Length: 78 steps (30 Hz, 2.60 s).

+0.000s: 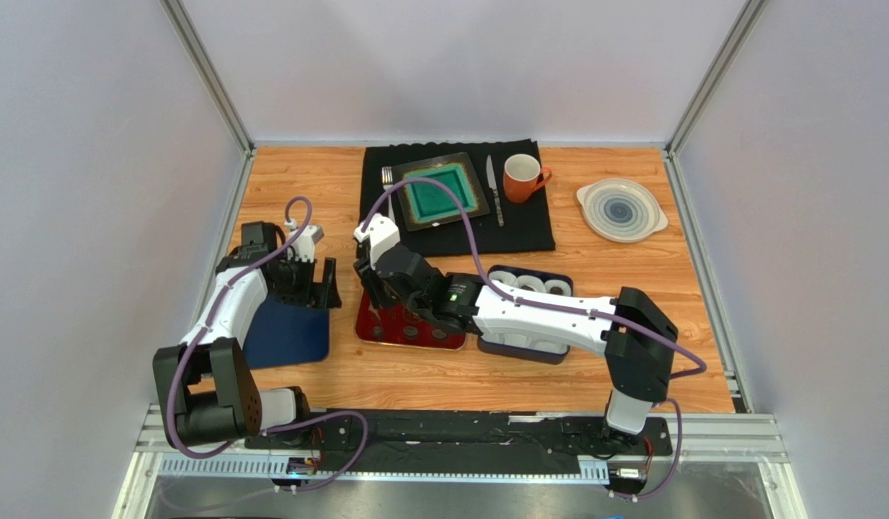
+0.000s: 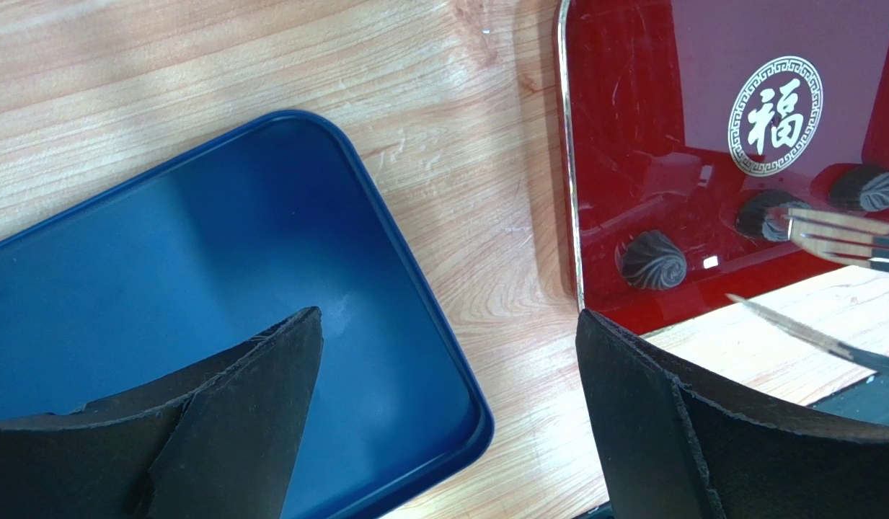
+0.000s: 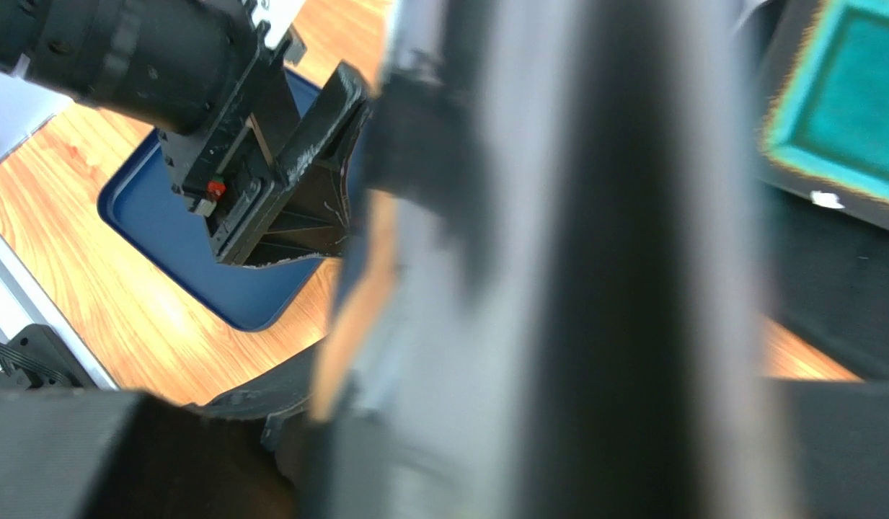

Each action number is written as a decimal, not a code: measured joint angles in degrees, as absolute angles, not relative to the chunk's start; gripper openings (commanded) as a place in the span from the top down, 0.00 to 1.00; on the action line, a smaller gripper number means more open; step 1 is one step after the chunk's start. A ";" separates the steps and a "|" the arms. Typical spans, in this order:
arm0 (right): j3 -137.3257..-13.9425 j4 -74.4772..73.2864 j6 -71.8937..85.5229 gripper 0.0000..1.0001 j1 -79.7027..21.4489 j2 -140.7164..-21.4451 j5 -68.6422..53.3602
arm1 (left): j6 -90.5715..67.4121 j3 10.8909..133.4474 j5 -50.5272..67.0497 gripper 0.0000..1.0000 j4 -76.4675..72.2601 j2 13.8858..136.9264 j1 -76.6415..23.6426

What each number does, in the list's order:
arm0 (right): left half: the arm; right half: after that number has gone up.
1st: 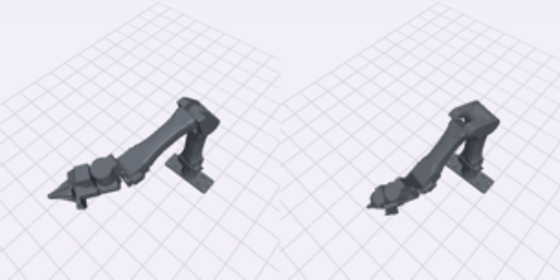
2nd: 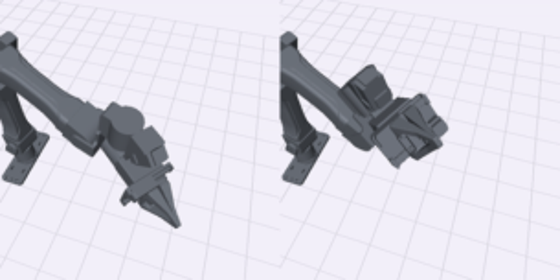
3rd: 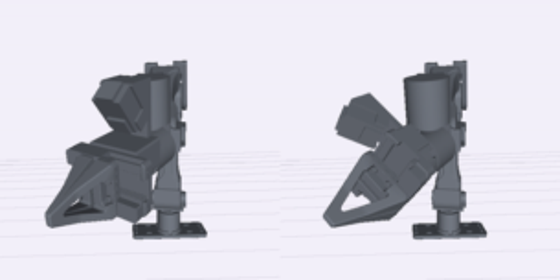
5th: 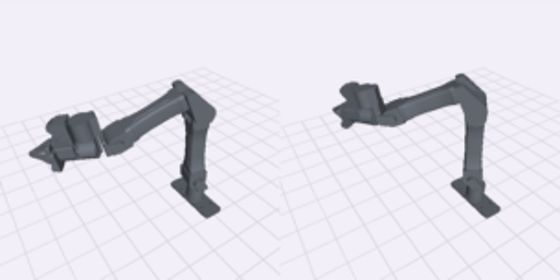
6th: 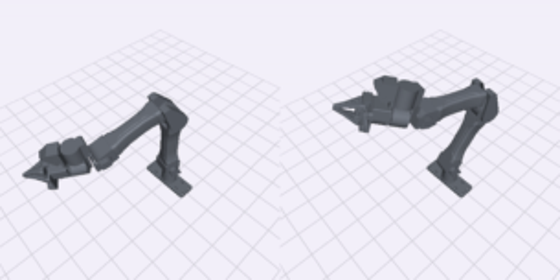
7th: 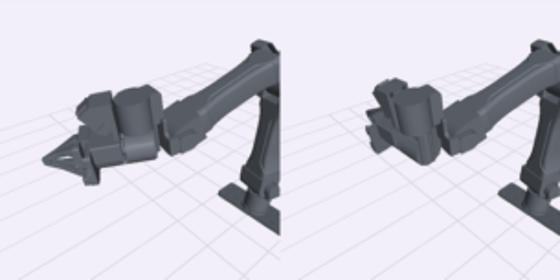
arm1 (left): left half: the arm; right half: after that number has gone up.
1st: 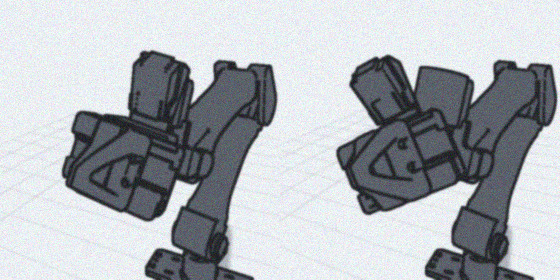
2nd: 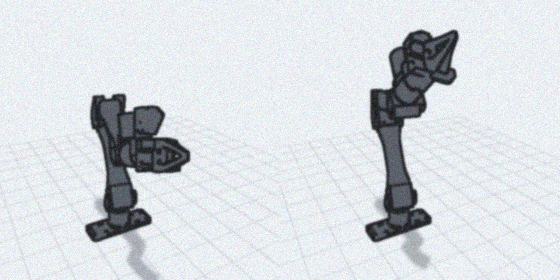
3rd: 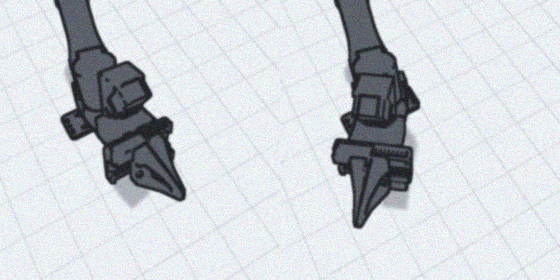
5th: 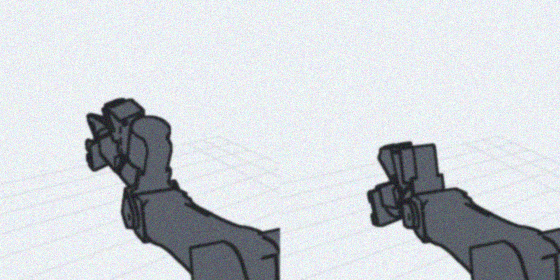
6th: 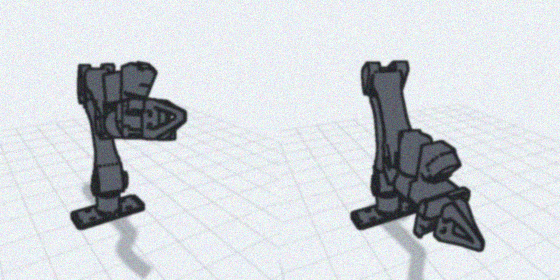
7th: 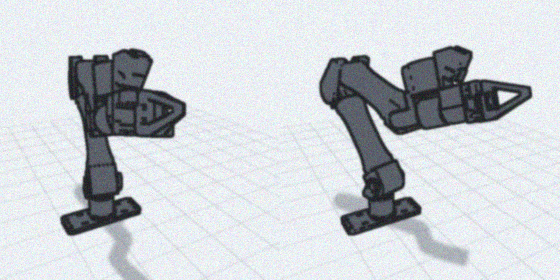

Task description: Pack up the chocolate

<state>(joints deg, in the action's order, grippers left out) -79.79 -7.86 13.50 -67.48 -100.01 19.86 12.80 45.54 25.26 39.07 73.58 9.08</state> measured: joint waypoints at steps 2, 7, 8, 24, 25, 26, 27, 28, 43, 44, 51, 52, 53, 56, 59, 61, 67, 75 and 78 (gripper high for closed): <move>-80.01 -7.51 13.54 0.56 -67.51 -101.25 19.31 | 12.80 45.54 25.41 0.04 39.07 73.56 9.34; -80.01 -7.03 13.76 0.57 -67.59 -103.15 18.37 | 12.80 45.54 26.22 0.04 39.24 73.56 9.72; -80.03 -6.85 13.89 0.56 -67.59 -103.46 18.28 | 12.80 45.54 26.46 0.04 39.27 73.56 9.78; -80.93 -5.32 15.25 0.56 -67.59 -106.10 16.75 | 12.93 45.54 27.16 0.04 39.66 72.55 9.91; -80.93 -5.32 15.27 0.56 -67.59 -106.24 16.75 | 12.93 45.54 27.18 0.04 39.68 72.51 9.91; -80.95 -5.28 15.27 0.56 -67.59 -106.45 16.78 | 12.93 45.54 27.18 0.04 39.68 72.47 9.91; -80.95 -5.30 15.27 0.56 -67.59 -106.69 16.78 | 12.93 45.54 27.18 0.04 39.70 72.42 9.91; -80.95 -5.34 15.31 0.56 -67.59 -106.89 16.78 | 12.93 45.54 27.20 0.04 39.72 72.40 9.91; -80.95 -5.30 15.25 0.71 -67.59 -107.57 17.21 | 12.97 45.56 27.81 0.04 40.14 71.68 10.09; -80.95 -5.37 15.09 0.71 -67.59 -107.48 17.50 | 12.97 45.56 27.83 0.04 40.16 71.66 10.13; -77.58 -7.25 13.39 0.74 -66.57 -100.07 20.10 | 13.28 45.71 27.81 0.04 41.06 71.50 10.39; -76.27 -7.27 13.23 0.74 -66.11 -97.69 20.58 | 13.34 45.82 27.81 0.04 41.17 71.46 10.41; -74.59 -7.31 13.15 0.74 -65.54 -94.72 21.19 | 13.41 45.98 27.81 0.04 41.15 71.44 10.52; -70.41 -8.12 12.95 0.74 -64.14 -86.74 23.11 | 13.45 46.48 27.81 0.04 41.36 71.40 10.66; -66.13 -9.47 12.56 0.73 -62.87 -77.76 26.26 | 13.58 46.68 27.83 0.04 41.36 71.33 10.66; -63.24 -10.70 12.56 0.73 -62.46 -72.20 28.27 | 13.61 46.68 27.92 0.04 41.41 71.33 10.66; -56.51 -16.01 13.26 0.73 -61.87 -61.32 32.60 | 13.58 46.68 28.14 0.04 41.39 71.33 10.66; -51.64 -22.11 15.84 0.73 -61.39 -57.39 34.68 | 13.58 46.70 28.47 0.04 41.43 71.33 10.66; -50.89 -23.40 16.67 0.73 -61.39 -57.39 34.63 | 13.58 47.09 28.49 0.04 41.76 71.33 10.66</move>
<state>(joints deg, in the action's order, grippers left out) -50.89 -23.40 16.67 -61.39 -57.39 34.63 13.58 47.09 28.49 41.76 71.33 10.66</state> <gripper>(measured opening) 0.294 0.957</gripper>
